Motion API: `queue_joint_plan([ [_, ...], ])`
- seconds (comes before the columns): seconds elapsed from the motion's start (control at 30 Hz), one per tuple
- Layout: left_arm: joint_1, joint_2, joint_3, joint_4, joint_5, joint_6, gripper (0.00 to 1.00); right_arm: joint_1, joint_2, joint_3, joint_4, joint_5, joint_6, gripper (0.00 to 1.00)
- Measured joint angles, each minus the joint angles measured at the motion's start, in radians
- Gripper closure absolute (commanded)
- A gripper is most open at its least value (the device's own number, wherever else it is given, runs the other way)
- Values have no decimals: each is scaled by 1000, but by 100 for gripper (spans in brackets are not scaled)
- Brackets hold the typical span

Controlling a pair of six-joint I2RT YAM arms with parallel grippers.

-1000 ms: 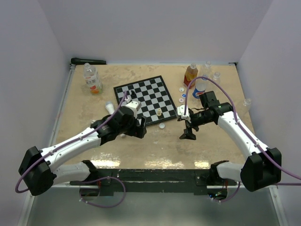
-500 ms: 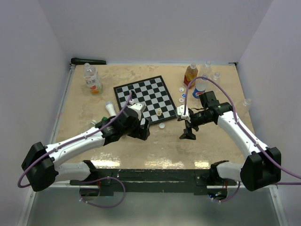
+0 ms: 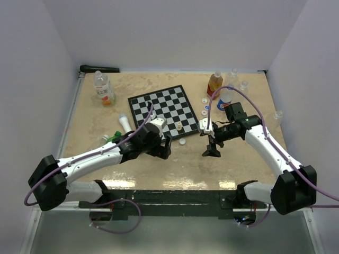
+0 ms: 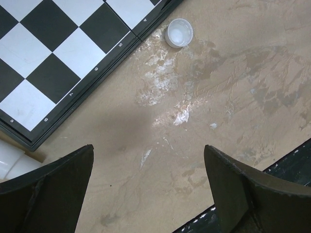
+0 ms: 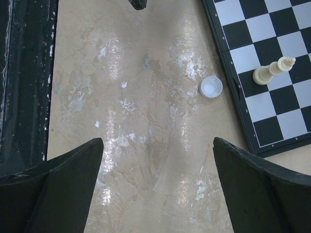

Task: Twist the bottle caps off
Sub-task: Pick up the bottle cap from the center of the board.

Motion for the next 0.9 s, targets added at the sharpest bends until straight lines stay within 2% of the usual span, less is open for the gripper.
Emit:
queue_joint_plan([
  [0.63, -11, 64, 0, 40, 26, 0, 5, 0, 0, 0, 1, 18, 0, 2],
  [0.7, -11, 69, 0, 43, 26, 1, 8, 0, 0, 0, 1, 18, 0, 2],
  [0.87, -11, 119, 18, 48, 25, 8, 22, 0, 0, 0, 1, 18, 0, 2],
  [0.9, -11, 139, 30, 47, 24, 13, 28, 0, 0, 0, 0, 18, 0, 2],
])
